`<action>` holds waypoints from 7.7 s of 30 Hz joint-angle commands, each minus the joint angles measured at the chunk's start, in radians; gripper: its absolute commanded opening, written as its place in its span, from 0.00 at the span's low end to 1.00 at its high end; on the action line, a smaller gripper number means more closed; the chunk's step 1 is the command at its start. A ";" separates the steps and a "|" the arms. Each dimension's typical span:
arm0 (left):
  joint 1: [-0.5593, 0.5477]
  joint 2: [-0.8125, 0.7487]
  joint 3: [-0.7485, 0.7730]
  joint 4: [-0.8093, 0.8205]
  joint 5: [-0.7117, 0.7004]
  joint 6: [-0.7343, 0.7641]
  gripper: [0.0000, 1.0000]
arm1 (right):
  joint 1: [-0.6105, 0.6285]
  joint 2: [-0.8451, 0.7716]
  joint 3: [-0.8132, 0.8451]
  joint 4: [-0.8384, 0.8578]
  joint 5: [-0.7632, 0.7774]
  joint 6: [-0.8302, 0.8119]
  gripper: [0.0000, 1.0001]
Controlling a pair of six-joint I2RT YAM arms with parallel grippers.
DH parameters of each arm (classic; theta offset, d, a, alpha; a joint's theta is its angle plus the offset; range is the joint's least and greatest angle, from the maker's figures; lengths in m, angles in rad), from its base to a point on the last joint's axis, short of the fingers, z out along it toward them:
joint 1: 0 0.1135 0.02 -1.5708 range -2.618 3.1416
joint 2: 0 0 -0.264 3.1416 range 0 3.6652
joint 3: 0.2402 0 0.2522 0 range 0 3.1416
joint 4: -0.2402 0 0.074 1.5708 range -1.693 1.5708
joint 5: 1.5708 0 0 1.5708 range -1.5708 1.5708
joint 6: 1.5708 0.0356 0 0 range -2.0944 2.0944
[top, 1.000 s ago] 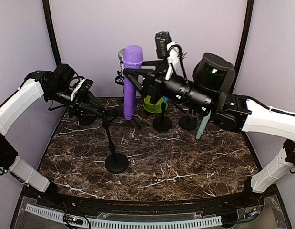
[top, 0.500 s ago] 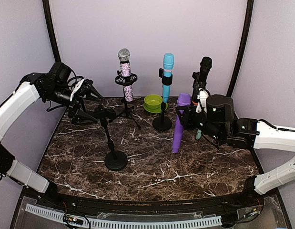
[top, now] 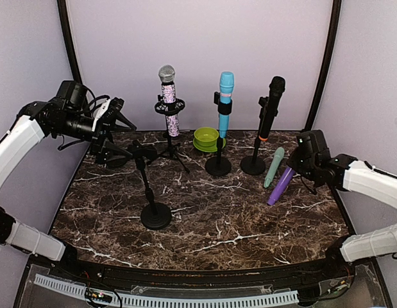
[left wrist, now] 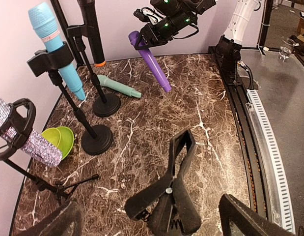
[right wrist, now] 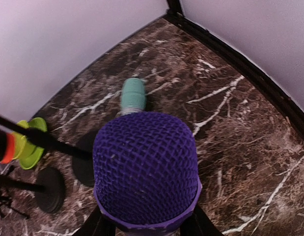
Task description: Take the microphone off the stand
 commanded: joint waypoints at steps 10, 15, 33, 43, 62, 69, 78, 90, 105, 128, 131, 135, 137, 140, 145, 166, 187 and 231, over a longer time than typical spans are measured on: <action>0.003 -0.183 -0.165 0.093 -0.131 -0.245 0.99 | -0.369 0.392 0.139 0.076 -0.371 -0.088 0.00; 0.002 -0.202 -0.195 0.095 -0.148 -0.264 0.99 | -0.403 0.523 0.193 0.113 -0.490 -0.059 0.03; 0.002 -0.237 -0.252 0.140 -0.152 -0.304 0.99 | -0.413 0.581 0.230 0.171 -0.625 -0.043 0.64; 0.007 -0.233 -0.247 0.157 -0.170 -0.344 0.99 | -0.330 0.406 0.167 0.202 -0.562 -0.063 0.69; 0.184 -0.192 -0.257 0.254 -0.068 -0.529 0.99 | 0.635 0.335 0.218 0.418 -0.151 -0.512 0.73; 0.198 -0.208 -0.253 0.250 -0.079 -0.532 0.99 | 0.825 0.618 0.343 0.658 -0.113 -0.751 0.72; 0.203 -0.227 -0.278 0.258 -0.080 -0.520 0.99 | 0.846 0.846 0.558 0.743 -0.147 -0.789 0.74; 0.206 -0.252 -0.275 0.235 -0.083 -0.506 0.99 | 0.847 0.999 0.703 0.723 0.005 -0.785 0.55; 0.207 -0.274 -0.301 0.201 -0.068 -0.469 0.99 | 0.839 1.025 0.703 0.754 0.009 -0.771 0.02; 0.081 -0.308 -0.584 0.321 -0.036 -0.448 0.74 | 0.783 0.832 0.897 0.620 -0.313 -0.577 0.00; 0.065 -0.298 -0.578 0.358 -0.049 -0.466 0.73 | 0.794 0.854 0.953 0.593 -0.309 -0.589 0.00; 0.064 -0.286 -0.575 0.362 -0.046 -0.472 0.67 | 0.801 0.853 0.974 0.599 -0.314 -0.590 0.00; 0.064 -0.284 -0.578 0.364 -0.030 -0.476 0.61 | 0.803 0.853 0.982 0.604 -0.321 -0.592 0.00; 0.062 -0.276 -0.575 0.367 0.005 -0.494 0.46 | 0.805 0.858 1.002 0.602 -0.332 -0.594 0.00; 0.062 -0.263 -0.560 0.321 0.080 -0.490 0.20 | 0.808 0.854 1.002 0.614 -0.334 -0.590 0.00; 0.061 -0.267 -0.434 0.450 -0.049 -0.576 0.00 | 0.785 0.868 1.053 0.329 -0.212 -0.356 0.66; 0.060 -0.284 -0.443 0.439 -0.046 -0.569 0.00 | 0.785 1.028 1.315 0.233 -0.126 -0.360 0.42; 0.038 -0.304 -0.507 0.829 0.531 -1.218 0.00 | 0.689 0.907 1.069 1.464 -1.488 0.174 0.08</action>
